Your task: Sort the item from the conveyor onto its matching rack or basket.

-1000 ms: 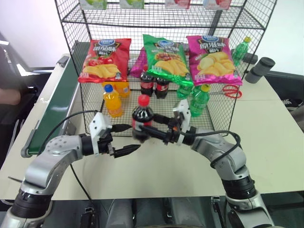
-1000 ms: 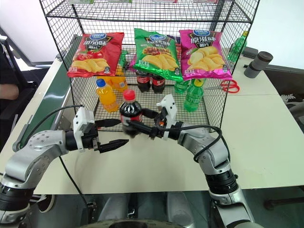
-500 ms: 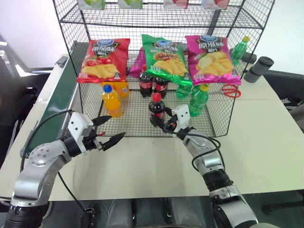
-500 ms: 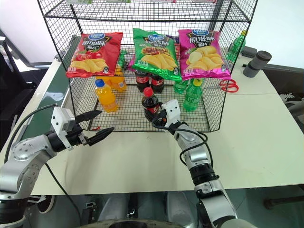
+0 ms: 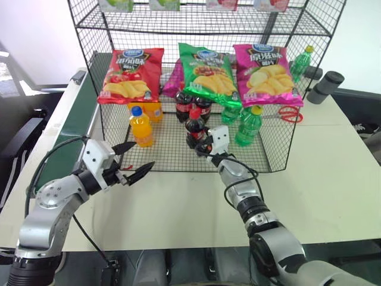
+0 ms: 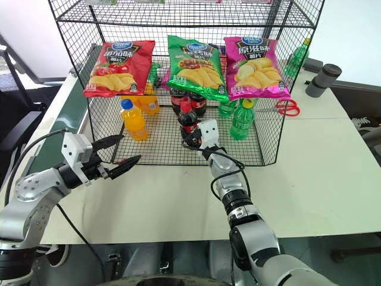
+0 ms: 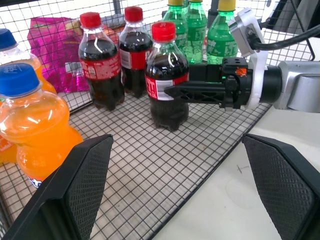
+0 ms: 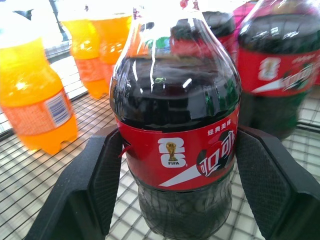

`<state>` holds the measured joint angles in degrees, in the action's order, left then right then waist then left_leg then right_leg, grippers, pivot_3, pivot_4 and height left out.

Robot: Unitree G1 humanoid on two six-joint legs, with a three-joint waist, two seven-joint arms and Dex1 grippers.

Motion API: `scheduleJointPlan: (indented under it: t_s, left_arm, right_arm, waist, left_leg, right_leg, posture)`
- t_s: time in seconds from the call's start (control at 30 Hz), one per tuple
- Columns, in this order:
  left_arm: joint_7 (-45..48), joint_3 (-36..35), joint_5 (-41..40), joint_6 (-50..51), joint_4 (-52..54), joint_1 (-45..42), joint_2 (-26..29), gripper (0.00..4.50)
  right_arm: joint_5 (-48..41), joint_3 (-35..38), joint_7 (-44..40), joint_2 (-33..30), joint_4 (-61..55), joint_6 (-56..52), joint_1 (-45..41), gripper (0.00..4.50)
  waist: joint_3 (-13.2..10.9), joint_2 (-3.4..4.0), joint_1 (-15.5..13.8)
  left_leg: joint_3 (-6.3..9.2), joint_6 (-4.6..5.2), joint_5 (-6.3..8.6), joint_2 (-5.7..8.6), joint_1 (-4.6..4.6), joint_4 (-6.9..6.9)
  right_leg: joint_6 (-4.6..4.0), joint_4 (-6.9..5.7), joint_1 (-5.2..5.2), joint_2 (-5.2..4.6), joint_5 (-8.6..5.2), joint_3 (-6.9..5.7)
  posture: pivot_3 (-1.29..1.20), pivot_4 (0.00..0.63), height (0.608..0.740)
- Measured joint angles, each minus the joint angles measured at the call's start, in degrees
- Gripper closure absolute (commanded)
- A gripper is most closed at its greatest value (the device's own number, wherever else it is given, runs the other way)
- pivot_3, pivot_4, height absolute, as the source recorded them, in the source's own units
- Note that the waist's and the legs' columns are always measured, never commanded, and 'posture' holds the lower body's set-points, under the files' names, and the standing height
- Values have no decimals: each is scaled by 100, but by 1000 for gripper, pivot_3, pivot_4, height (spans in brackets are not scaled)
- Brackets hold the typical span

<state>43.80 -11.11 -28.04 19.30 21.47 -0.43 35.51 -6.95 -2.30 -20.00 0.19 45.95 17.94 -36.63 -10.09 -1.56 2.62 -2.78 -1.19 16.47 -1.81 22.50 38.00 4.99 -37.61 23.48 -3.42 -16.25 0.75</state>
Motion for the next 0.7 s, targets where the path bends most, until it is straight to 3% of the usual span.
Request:
scheduleJointPlan:
  t_s: [0.23, 0.33, 0.37, 0.7]
  left_arm:
    - [-6, 9, 0, 0, -1, -40, -6, 97]
    - [-5, 18, 0, -1, -3, -54, -13, 0]
    - [-5, 22, 0, -1, -9, -62, -15, 0]
    - [-17, 92, 1, 45, -10, -157, -21, 0]
  right_arm:
    - [14, 66, -37, -10, 149, 100, -27, 1662]
    - [9, 81, -86, -9, 151, 111, -27, 202]
    - [0, 86, -127, -8, 150, 133, -27, 80]
    - [100, 34, -375, -174, -300, 226, 193, 80]
  waist:
    - [0, 1, 5]
    - [0, 1, 6]
    - [0, 1, 6]
    - [0, 1, 3]
  left_leg:
    - [0, 0, 0, -1, 0, 0]
    - [0, 0, 0, -1, 0, 0]
    - [1, 0, 0, -1, -1, 0]
    - [1, -1, 0, -1, -1, -1]
  right_leg:
    - [0, -2, 1, 0, 0, 0]
    - [0, -2, 1, 0, 0, 1]
    - [0, -2, 1, 0, 0, 0]
    - [0, -2, 0, -2, 0, 1]
  posture:
    - [0, 150, 740]
    - [0, 150, 740]
    - [0, 150, 740]
    - [0, 150, 740]
